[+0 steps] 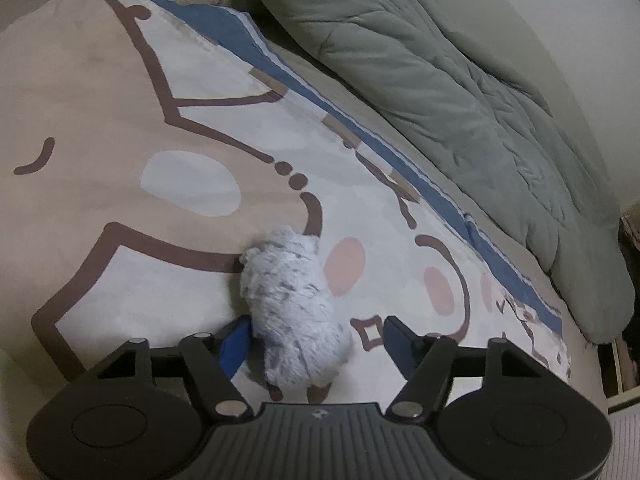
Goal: Organize objects
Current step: 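Grasp the blue floral pouch with the right tool while the left tool grasps the white fluffy ball, then lift and carry the pouch and fluffy ball over the white box with both tools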
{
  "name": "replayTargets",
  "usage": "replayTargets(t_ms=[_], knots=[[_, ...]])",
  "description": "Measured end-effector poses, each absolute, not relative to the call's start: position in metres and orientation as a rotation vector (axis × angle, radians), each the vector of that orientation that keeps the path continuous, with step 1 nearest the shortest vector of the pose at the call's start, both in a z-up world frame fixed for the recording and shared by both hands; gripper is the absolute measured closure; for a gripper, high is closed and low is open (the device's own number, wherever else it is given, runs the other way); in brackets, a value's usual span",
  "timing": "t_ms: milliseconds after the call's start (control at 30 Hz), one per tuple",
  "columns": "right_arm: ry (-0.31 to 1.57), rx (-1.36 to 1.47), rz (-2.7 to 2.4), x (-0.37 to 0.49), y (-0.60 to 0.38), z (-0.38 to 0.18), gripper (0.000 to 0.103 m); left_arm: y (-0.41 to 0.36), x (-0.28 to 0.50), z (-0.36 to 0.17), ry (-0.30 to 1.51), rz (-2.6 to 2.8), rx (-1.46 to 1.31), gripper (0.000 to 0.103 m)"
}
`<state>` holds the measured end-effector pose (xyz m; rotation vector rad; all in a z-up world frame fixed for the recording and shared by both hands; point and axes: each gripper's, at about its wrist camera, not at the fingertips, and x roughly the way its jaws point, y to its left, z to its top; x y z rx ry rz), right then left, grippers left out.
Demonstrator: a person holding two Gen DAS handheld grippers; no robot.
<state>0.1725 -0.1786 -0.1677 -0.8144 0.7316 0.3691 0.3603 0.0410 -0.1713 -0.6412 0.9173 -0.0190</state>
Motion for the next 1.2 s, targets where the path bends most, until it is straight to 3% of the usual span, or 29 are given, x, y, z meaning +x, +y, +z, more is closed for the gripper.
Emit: replayTargets(t_ms=[67, 167, 367, 667, 1200], knots=[[0.718, -0.851, 0.360, 0.173, -0.176, -0.171, 0.063, 0.041, 0.361, -0.173, 0.917, -0.011, -0.631, 0.043], [0.717, -0.876, 0.357, 0.175, -0.173, -0.175, 0.067, 0.042, 0.361, -0.172, 0.925, -0.007, -0.604, 0.053], [0.738, -0.846, 0.345, 0.179, -0.173, -0.169, 0.079, 0.046, 0.360, -0.171, 0.935, -0.010, -0.589, 0.063], [0.738, -0.670, 0.323, 0.184, -0.182, -0.139, 0.089, 0.044, 0.342, -0.148, 0.936, -0.042, -0.509, 0.064], [0.627, -0.423, 0.315, 0.168, -0.201, -0.068, 0.090, 0.044, 0.271, -0.058, 0.834, -0.116, -0.358, 0.064]])
